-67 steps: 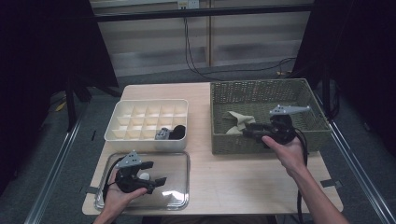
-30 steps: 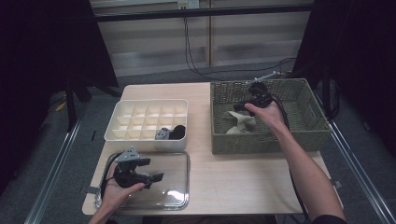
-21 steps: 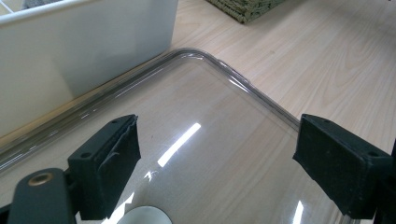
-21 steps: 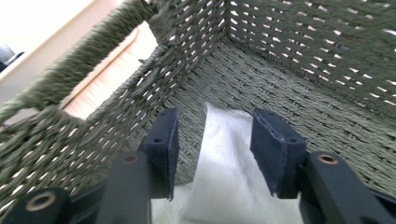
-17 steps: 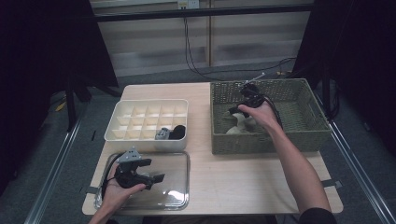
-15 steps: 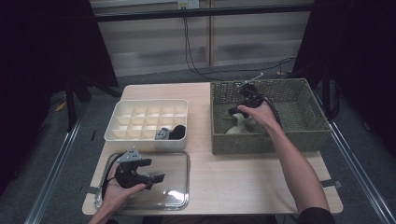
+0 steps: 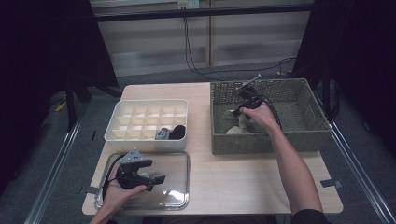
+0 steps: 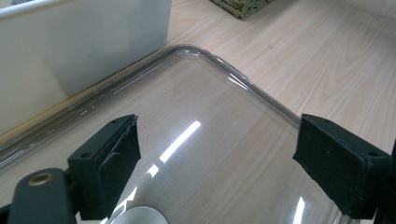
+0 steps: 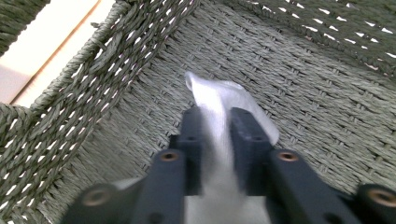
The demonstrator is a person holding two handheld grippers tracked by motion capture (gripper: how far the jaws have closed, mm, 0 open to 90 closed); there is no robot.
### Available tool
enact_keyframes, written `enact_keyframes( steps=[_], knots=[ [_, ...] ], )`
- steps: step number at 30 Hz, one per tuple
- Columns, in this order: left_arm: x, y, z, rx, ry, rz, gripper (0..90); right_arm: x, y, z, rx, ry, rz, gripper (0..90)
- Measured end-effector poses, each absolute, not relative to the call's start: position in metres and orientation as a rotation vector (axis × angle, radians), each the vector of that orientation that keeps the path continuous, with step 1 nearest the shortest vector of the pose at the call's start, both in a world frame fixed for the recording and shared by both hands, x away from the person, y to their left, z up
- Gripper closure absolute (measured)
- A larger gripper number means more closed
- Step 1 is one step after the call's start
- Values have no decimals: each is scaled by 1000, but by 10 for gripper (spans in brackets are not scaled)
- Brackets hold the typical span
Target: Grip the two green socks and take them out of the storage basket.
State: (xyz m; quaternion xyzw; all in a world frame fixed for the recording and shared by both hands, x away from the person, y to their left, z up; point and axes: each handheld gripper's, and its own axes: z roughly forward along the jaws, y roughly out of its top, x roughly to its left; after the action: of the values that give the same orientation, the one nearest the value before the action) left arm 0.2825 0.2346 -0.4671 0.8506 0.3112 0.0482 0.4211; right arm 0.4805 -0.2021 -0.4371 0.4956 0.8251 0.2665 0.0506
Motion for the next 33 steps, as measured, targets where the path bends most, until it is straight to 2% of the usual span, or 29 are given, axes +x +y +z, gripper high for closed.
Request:
enact_keyframes(
  steps=[5, 33],
  knots=[
    [282, 235, -467, 2123, 780, 115, 135, 481, -204, -436, 1525, 2492, 840, 863],
    [279, 239, -467, 2128, 790, 153, 131, 467, -224, -412, 1495, 2358, 1159, 867]
  ],
)
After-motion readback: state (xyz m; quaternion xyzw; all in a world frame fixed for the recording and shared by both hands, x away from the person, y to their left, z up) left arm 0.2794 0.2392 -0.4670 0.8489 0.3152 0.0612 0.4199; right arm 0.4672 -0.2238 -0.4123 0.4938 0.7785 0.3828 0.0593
